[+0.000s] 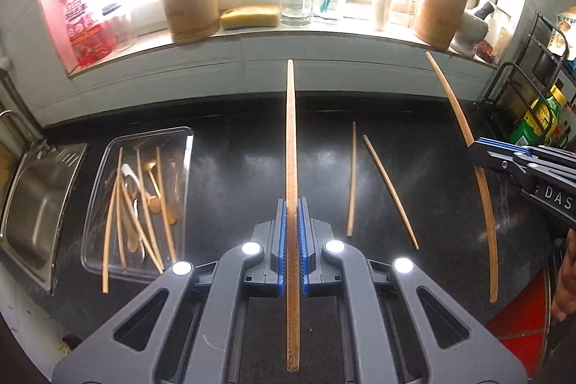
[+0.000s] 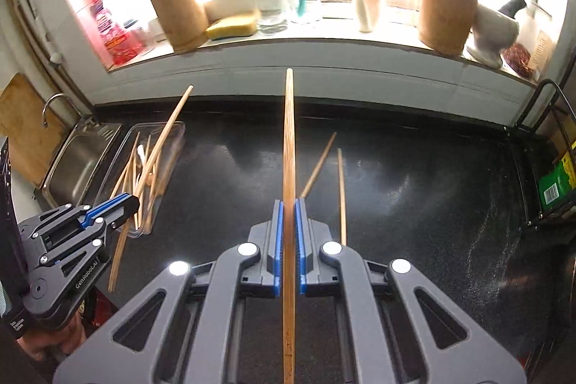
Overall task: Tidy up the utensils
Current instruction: 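Carry both chopsticks over the clear tray with both tools, then open both tools to drop the chopsticks into the clear tray, then move both tools back toward the last two bamboo chopsticks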
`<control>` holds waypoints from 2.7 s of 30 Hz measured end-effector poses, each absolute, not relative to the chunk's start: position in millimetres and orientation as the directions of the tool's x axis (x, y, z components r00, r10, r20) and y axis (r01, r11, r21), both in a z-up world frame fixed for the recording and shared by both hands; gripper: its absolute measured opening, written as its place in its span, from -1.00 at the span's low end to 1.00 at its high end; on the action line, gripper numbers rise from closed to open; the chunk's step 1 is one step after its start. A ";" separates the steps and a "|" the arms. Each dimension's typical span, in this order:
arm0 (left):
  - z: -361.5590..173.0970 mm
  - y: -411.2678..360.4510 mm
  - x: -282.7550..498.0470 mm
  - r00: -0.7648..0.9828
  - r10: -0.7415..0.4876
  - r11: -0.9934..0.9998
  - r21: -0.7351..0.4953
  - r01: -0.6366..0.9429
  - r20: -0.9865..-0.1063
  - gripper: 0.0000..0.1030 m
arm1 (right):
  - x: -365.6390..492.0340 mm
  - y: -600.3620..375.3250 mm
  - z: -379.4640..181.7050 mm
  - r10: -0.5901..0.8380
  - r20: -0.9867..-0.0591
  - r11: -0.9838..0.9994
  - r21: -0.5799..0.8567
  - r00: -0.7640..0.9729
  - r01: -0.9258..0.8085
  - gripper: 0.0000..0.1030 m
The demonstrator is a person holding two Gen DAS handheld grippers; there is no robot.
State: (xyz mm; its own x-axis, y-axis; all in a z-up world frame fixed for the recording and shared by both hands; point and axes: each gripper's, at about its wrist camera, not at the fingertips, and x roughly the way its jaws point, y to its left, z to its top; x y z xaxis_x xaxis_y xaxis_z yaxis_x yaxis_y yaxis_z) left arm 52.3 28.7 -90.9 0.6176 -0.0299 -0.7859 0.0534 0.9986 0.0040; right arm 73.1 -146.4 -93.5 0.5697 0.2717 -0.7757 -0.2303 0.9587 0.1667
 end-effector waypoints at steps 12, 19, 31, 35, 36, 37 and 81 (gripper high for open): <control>-85.6 71.0 35.5 0.624 0.017 1.000 0.010 -0.015 -0.781 -0.89 | 68.5 -101.9 -87.8 0.313 -0.774 0.938 0.162 0.550 -0.306 -0.86; -86.3 135.8 31.3 0.620 0.099 0.989 0.011 -0.144 -0.778 -0.89 | 86.2 -18.9 -85.0 0.396 -0.778 0.882 0.175 0.488 -0.437 -0.86; -112.5 245.8 31.3 0.550 0.205 0.933 -0.009 -0.361 -0.810 -0.89 | 136.2 125.4 -119.5 0.501 -0.813 0.772 0.265 0.297 -0.577 -0.85; -125.1 261.5 44.7 0.534 0.200 0.925 -0.021 -0.379 -0.821 -0.89 | 154.5 150.4 -136.5 0.508 -0.828 0.760 0.301 0.237 -0.576 -0.85; -129.1 264.5 49.5 0.533 0.194 0.925 -0.028 -0.380 -0.824 -0.89 | 161.0 154.3 -140.5 0.514 -0.829 0.757 0.317 0.221 -0.571 -0.85; -132.6 266.1 53.4 0.532 0.192 0.924 -0.031 -0.381 -0.825 -0.89 | 164.6 156.5 -143.8 0.520 -0.829 0.755 0.333 0.205 -0.565 -0.85; -107.8 240.0 79.9 0.613 0.121 0.962 -0.061 -0.267 -0.781 0.89 | 172.0 25.8 -99.6 0.435 -0.788 0.875 0.256 0.435 -0.412 0.85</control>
